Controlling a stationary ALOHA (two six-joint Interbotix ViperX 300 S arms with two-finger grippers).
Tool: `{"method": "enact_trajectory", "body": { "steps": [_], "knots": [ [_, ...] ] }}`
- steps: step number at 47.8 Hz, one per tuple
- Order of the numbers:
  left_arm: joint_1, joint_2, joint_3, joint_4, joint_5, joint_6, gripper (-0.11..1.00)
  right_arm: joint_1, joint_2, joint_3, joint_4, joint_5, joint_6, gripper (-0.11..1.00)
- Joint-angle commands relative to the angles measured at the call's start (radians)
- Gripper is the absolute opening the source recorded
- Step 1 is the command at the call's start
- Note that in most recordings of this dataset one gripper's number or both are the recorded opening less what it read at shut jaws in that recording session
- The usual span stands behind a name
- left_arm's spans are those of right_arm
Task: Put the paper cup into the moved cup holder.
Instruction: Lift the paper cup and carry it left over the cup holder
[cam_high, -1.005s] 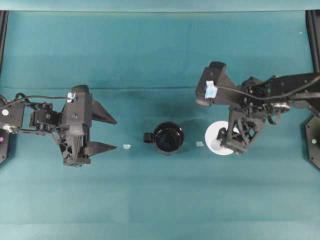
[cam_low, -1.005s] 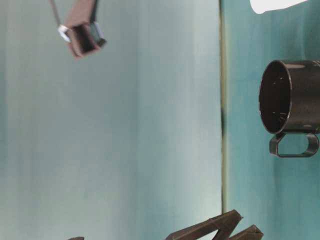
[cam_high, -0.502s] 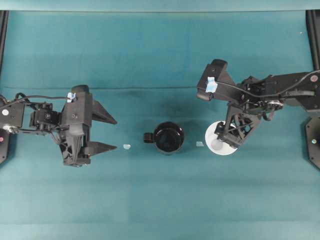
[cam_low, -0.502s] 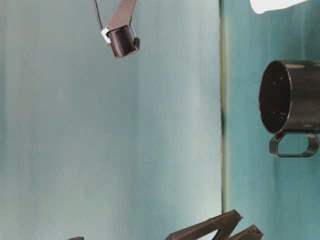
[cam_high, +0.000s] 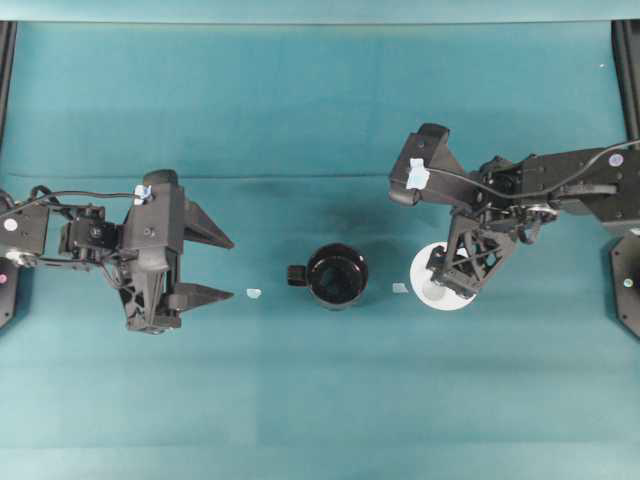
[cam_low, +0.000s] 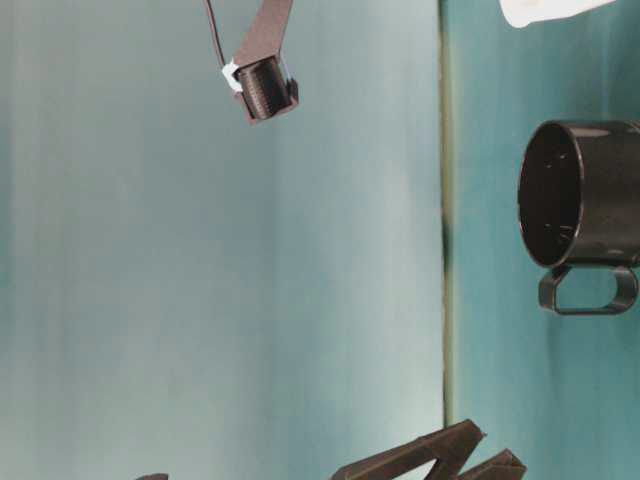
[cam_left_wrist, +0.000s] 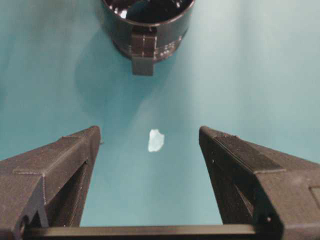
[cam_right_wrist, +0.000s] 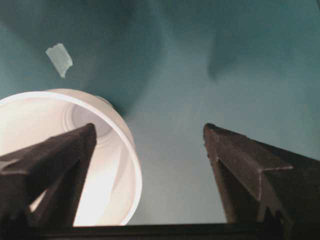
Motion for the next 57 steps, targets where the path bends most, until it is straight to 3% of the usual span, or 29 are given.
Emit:
{"method": "enact_trajectory", "body": {
  "steps": [1, 4, 14, 19, 37, 57],
  "knots": [
    [-0.003, -0.005, -0.014, 0.003, -0.005, -0.002, 0.8, 0.008, -0.006, -0.009, 0.012, -0.003, 0.003, 0.87],
    [-0.003, -0.005, -0.015, 0.003, -0.003, -0.002, 0.8, 0.012, -0.006, -0.012, 0.025, -0.003, 0.005, 0.76],
    [-0.002, -0.005, -0.015, 0.003, -0.005, -0.002, 0.8, 0.025, -0.021, -0.018, 0.048, 0.008, 0.006, 0.19],
    [-0.002, -0.003, -0.015, 0.003, -0.005, -0.002, 0.8, 0.026, -0.034, -0.018, 0.052, 0.018, 0.006, 0.03],
    [-0.002, -0.003, -0.015, 0.003, -0.005, -0.003, 0.8, 0.012, -0.107, -0.086, 0.052, 0.141, 0.008, 0.02],
    [-0.003, -0.003, -0.017, 0.003, -0.003, -0.003, 0.8, -0.006, -0.127, -0.388, 0.049, 0.382, -0.002, 0.02]
  ]
}}
